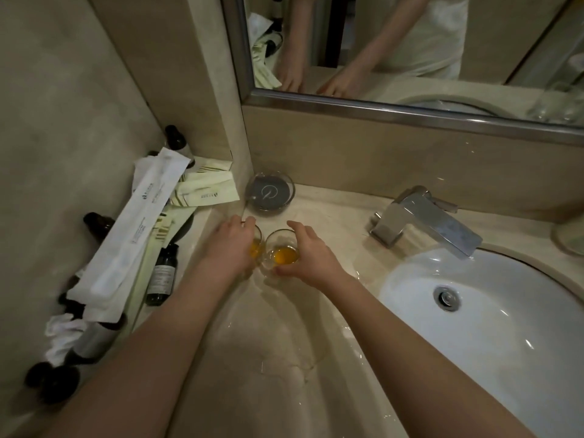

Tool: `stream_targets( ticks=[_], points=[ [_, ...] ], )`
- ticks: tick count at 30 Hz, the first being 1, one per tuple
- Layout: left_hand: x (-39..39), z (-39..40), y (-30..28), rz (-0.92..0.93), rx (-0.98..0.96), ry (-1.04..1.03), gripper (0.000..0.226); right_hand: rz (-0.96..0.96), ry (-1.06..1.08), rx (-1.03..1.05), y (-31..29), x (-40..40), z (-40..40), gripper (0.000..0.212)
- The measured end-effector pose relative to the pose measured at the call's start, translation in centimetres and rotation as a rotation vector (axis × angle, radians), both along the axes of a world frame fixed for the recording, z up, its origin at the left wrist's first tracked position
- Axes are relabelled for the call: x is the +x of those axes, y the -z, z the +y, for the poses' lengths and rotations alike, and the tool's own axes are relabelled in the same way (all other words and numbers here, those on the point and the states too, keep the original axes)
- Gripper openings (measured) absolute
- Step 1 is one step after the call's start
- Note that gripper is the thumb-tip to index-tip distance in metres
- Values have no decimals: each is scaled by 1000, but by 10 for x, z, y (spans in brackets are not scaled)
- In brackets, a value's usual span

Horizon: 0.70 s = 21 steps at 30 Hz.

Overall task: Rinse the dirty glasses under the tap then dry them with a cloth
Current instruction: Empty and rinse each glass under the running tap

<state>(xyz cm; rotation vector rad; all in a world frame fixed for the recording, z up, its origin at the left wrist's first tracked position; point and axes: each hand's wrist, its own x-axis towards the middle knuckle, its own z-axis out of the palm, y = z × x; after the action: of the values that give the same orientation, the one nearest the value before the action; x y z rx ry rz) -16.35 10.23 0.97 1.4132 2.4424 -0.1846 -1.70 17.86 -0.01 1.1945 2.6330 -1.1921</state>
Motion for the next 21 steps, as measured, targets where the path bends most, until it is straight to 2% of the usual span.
stream_targets(
  ticks=[4,8,14,21],
  points=[
    [1,1,-2,-20,37,-41,74,75,39,-39,9,-1,-2,84],
    [9,-3,0,-69,80,-90,86,107,87,-23,11,9,-2,82],
    [43,-10,10,-304,273,-259,99,176,212,-22,11,49,-5,85],
    [118,-8,14,-489,470,-293,92,211,337,-53,6,132,-1,89]
  ],
)
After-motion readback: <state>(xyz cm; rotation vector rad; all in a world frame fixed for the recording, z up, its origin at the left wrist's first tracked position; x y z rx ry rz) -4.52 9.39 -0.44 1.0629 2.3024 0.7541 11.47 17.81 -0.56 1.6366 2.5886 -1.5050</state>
